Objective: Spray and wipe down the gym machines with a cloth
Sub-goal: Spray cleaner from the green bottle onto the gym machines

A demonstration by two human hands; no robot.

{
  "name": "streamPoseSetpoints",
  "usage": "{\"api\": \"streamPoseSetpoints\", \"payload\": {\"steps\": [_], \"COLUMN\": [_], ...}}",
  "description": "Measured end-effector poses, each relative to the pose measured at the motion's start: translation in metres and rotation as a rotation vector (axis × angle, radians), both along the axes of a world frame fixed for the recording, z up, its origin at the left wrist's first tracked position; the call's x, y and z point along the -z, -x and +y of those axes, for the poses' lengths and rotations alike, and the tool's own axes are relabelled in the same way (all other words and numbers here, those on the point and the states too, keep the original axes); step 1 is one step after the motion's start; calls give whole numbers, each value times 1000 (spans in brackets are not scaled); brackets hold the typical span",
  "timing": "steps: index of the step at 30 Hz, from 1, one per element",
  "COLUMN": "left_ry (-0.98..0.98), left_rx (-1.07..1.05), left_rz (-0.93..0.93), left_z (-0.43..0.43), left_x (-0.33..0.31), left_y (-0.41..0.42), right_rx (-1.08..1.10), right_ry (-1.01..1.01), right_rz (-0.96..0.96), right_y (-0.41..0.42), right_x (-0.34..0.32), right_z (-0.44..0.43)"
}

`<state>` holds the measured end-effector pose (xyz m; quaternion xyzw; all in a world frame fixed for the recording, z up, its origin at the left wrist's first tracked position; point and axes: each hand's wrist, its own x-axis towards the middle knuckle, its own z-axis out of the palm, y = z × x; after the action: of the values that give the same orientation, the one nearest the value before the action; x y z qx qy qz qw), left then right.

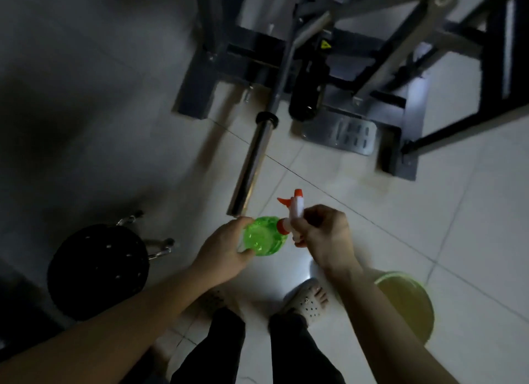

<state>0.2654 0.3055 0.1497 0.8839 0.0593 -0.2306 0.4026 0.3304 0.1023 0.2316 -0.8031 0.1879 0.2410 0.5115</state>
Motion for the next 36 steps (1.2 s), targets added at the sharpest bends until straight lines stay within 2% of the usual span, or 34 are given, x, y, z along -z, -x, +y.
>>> {"api": "streamPoseSetpoints", "payload": {"steps": [2,4,6,8,12,16,19,26,32,36], "left_ry": [120,286,425,485,443,391,366,294,208,77], "left_rx": [-68,-255,-419,-471,-346,-321,-326,-123,145,331], "left_rz": [181,329,426,495,645,744,837,923,1026,1011], "left_z": [-31,-65,-100,-133,-198,-251,-278,-303,-302,-306], "left_x": [3,5,9,13,32,68,102,176,231,250], "left_y": [-8,-16,-21,-27,-29,-24,-10,3,0,11], "right_rx": [71,94,91,111,150,180,257,624,882,1000], "right_ry": [41,121,231,284,281,310,294,-39,-223,-390], "right_rz": [-4,-23,-74,-109,-160,-212,-161,100,157,212], "right_y": [24,46,65,80,112,137,156,186,208,225], "right_x": [18,39,59,78,124,171,208,286,329,351], "right_z": [-28,-54,-78,-99,-141,-177,-193,-201,-186,-172]}}
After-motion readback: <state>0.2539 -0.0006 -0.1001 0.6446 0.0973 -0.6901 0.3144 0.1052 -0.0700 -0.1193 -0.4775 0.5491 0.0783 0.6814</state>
